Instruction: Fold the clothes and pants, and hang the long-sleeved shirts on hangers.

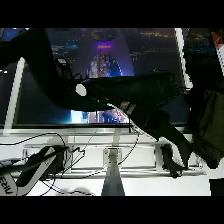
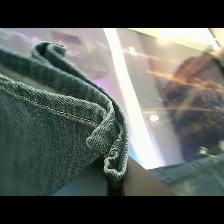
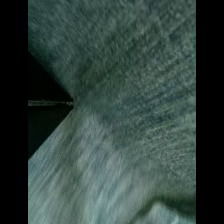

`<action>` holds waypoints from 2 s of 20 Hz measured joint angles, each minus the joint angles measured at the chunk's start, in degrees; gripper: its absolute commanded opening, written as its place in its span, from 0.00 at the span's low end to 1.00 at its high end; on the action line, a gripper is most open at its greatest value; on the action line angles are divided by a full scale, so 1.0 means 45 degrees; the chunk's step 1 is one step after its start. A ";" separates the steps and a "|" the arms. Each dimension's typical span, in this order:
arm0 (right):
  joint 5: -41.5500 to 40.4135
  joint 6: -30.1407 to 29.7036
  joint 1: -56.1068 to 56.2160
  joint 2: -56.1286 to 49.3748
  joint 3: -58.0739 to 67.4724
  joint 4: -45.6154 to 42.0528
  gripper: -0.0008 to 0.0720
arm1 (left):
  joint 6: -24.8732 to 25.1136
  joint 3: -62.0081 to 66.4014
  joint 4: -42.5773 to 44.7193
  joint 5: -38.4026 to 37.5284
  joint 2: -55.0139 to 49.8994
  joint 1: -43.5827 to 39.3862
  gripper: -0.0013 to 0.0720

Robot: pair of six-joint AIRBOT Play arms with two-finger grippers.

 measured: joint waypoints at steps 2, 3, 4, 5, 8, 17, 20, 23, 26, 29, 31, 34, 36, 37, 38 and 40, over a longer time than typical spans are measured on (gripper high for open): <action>0.1384 0.0044 -0.1005 0.0452 0.0078 -0.1224 0.04 | -0.0165 -0.0068 -0.0019 -0.0010 -0.0228 -0.0811 0.05; 0.2147 0.0053 -0.1632 0.0724 0.0097 -0.1812 0.04 | -0.0282 -0.0112 0.0015 -0.0005 -0.0350 -0.1273 0.05; 0.3036 0.0053 -0.2404 0.1073 0.0112 -0.2356 0.04 | -0.0423 -0.0165 0.0015 -0.0010 -0.0476 -0.1841 0.05; 0.3725 0.0049 -0.3177 0.1409 0.0126 -0.2783 0.04 | -0.0661 -0.0238 0.0005 -0.0010 -0.0593 -0.2443 0.05; 0.5625 0.0078 -0.5867 0.2521 0.0141 -0.3657 0.04 | -0.1530 -0.0408 -0.0024 -0.0034 -0.0981 -0.4779 0.79; 0.7626 -0.0097 -1.0244 0.4901 0.0151 -0.3949 0.04 | -0.2589 -0.0510 0.0243 0.0146 -0.1642 -0.8500 0.96; 0.8369 -0.1141 -1.0457 0.5105 0.0112 -0.3988 0.04 | -0.2919 -0.0525 0.1525 -0.0049 -0.1583 -0.6484 0.95; 0.8908 -0.2103 -1.0535 0.5153 0.0029 -0.3968 0.04 | -0.3283 -0.0884 0.3623 -0.0427 -0.1564 -0.3934 0.95; 0.9146 -0.2735 -1.0559 0.5119 -0.0102 -0.3857 0.04 | -0.3167 -0.2244 0.4954 -0.0578 -0.1574 -0.1982 0.95; 0.9209 -0.3599 -1.0569 0.5100 -0.0301 -0.3536 0.04 | -0.2846 -0.4274 0.5537 -0.0151 -0.1846 -0.0899 0.95; 0.9219 -0.4056 -1.0569 0.5090 -0.0413 -0.3356 0.04 | -0.2676 -0.5518 0.5634 0.0398 -0.2322 -0.0597 0.95; 0.9233 -0.4367 -1.0569 0.5032 -0.0486 -0.3138 0.04 | -0.1885 -0.6615 0.4920 0.1156 -0.3449 -0.0389 0.95; 0.9228 -0.4469 -1.0569 0.4969 -0.0510 -0.3050 0.04 | -0.0899 -0.6892 0.3444 0.1336 -0.4206 -0.0335 0.77; 0.9238 -0.4507 -1.0569 0.4915 -0.0534 -0.3041 0.04 | -0.0316 -0.6999 0.2788 0.1433 -0.4595 -0.0306 0.63; 0.9238 -0.4541 -1.0569 0.4886 -0.0563 -0.2992 0.04 | 0.0141 -0.7067 0.2195 0.1559 -0.4945 -0.0301 0.42; 0.9238 -0.4566 -1.0569 0.4794 -0.0724 -0.2817 0.04 | 0.0952 -0.7111 0.1438 0.1817 -0.5455 -0.0277 0.05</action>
